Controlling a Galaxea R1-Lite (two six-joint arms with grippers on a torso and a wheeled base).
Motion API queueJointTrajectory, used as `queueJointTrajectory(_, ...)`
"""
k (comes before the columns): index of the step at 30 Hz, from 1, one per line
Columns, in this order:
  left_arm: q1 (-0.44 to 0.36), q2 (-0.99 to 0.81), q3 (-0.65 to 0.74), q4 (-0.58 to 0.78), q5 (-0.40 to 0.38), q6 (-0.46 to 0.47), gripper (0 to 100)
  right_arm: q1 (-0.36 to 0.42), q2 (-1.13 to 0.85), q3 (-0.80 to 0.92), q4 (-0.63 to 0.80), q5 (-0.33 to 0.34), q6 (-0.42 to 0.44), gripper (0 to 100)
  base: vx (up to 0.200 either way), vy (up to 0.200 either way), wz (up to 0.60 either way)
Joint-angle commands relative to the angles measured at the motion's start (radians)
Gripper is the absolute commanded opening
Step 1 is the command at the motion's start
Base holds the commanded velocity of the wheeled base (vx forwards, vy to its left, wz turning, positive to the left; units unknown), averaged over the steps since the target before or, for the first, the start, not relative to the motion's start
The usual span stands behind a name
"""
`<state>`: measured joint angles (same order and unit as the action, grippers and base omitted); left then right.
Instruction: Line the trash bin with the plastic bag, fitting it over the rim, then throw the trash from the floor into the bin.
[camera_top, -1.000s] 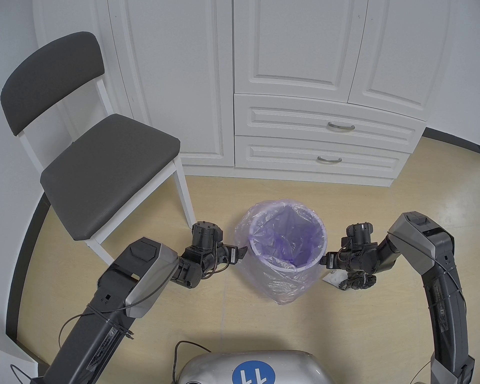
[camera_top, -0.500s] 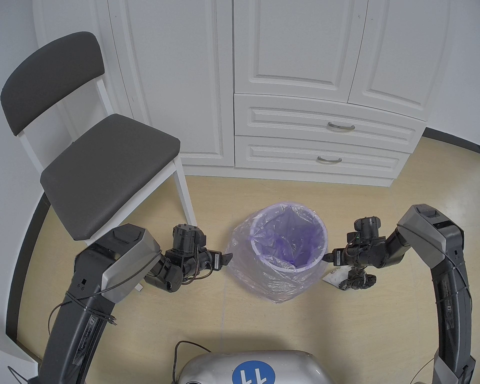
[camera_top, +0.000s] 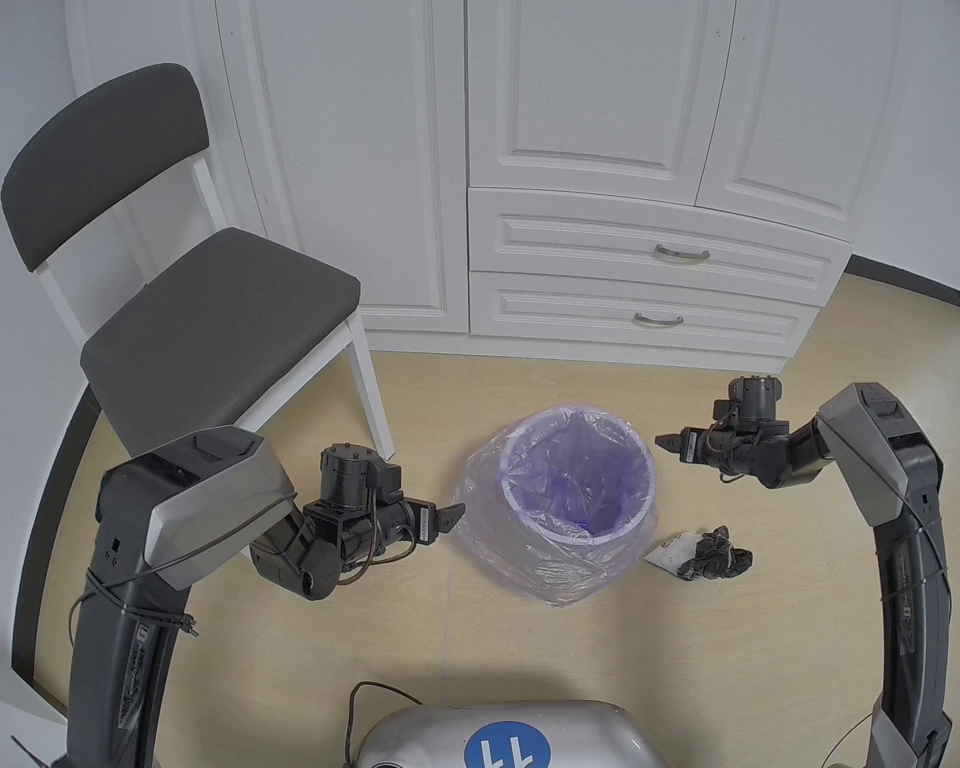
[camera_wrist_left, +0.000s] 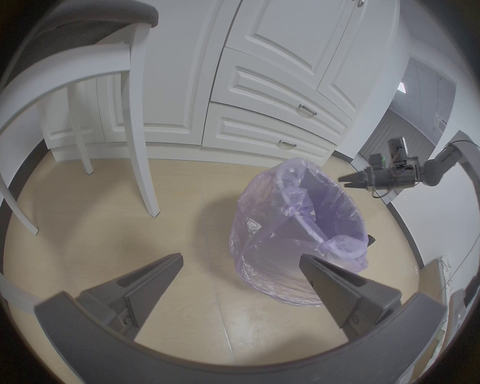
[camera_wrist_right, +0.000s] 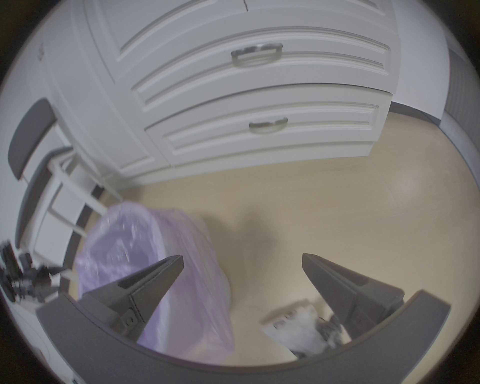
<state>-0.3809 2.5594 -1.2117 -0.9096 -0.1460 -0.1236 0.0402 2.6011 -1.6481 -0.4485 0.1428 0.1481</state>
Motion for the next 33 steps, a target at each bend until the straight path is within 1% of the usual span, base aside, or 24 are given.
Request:
queueJointTrajectory(1, -0.004, -0.099, 0.135, -0.088, -0.001, -0.002, 100, 0.067, 0.202, -0.254, -0.002, -0.012, 0.154, 100, 0.000, 0.000, 0.00)
queueJointTrajectory(4, -0.007, -0.116, 0.182, -0.130, 0.000, -0.002, 100, 0.072, 0.202, -0.257, 0.010, -0.012, 0.173, 100, 0.000, 0.000, 0.00)
queueJointTrajectory(7, -0.007, -0.123, 0.215, -0.157, 0.002, -0.002, 100, 0.070, 0.168, -0.185, 0.016, -0.005, 0.165, 100, 0.000, 0.000, 0.00)
queueJointTrajectory(16, -0.006, -0.148, 0.278, -0.210, 0.003, -0.004, 100, 0.073, 0.011, 0.093, 0.001, 0.049, 0.102, 100, 0.000, 0.000, 0.00)
queueJointTrajectory(17, -0.006, -0.148, 0.279, -0.210, 0.003, -0.004, 100, 0.073, 0.008, 0.097, 0.001, 0.051, 0.100, 100, 0.000, 0.000, 0.00)
queueJointTrajectory(18, -0.006, -0.149, 0.287, -0.221, 0.003, -0.004, 100, 0.081, -0.015, 0.146, -0.002, 0.063, 0.080, 100, 0.000, 0.000, 0.00)
queueJointTrajectory(20, -0.006, -0.149, 0.299, -0.232, 0.003, -0.004, 100, 0.090, -0.032, 0.188, -0.002, 0.066, 0.059, 100, 0.000, 0.000, 0.00)
queueJointTrajectory(22, -0.006, -0.149, 0.311, -0.242, 0.003, -0.004, 100, 0.099, -0.035, 0.205, -0.004, 0.066, 0.041, 100, 0.000, 0.000, 0.00)
queueJointTrajectory(28, 0.000, -0.142, 0.330, -0.270, 0.002, -0.004, 100, 0.101, -0.033, 0.234, -0.013, 0.061, 0.027, 100, 0.000, 0.000, 0.00)
queueJointTrajectory(31, 0.003, -0.139, 0.330, -0.278, 0.002, -0.007, 100, 0.104, -0.042, 0.269, -0.004, 0.061, -0.033, 100, 0.000, 0.000, 0.00)
queueJointTrajectory(32, 0.003, -0.139, 0.330, -0.278, 0.002, -0.007, 100, 0.104, -0.042, 0.269, -0.004, 0.061, -0.033, 100, 0.000, 0.000, 0.00)
queueJointTrajectory(33, 0.003, -0.137, 0.330, -0.284, 0.002, -0.007, 100, 0.106, -0.044, 0.280, -0.001, 0.061, -0.058, 100, 0.000, 0.000, 0.00)
